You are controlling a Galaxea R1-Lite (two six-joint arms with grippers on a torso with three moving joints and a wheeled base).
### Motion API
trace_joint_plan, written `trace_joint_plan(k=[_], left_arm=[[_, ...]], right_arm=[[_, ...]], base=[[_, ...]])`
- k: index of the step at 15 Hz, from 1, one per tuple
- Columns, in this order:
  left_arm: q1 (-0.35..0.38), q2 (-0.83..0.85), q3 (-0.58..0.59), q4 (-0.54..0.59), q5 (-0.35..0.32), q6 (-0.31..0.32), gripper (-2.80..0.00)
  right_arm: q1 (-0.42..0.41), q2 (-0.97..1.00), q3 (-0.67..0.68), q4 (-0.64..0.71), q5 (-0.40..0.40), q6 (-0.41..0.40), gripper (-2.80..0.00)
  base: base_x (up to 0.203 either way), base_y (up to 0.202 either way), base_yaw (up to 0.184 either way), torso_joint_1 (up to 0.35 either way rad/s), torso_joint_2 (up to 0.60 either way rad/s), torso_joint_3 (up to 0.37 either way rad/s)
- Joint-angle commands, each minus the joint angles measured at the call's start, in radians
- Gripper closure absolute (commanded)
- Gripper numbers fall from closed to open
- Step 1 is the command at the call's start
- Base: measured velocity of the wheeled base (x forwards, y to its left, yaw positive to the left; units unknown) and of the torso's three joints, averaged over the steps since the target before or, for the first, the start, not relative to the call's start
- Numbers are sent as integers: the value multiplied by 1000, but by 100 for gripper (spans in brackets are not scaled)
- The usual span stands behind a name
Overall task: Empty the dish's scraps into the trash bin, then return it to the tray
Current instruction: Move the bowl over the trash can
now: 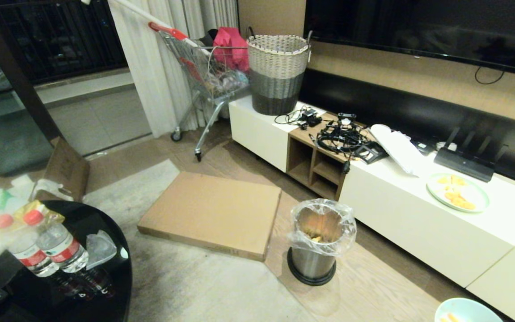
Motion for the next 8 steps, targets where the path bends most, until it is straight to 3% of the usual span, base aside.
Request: trace_joint_plan(k=[1,4,8], left_arm=[[0,0,0,0,0,0,0],[0,0,0,0,0,0,0],[0,0,0,0,0,0,0]], right_arm=[[0,15,0,-3,9,2,0],[0,26,0,-3,15,2,0],[0,29,0,-2,16,2,0]], base=[[0,0,0,0,0,0],[0,0,0,2,2,-19],[0,0,0,4,1,-163]])
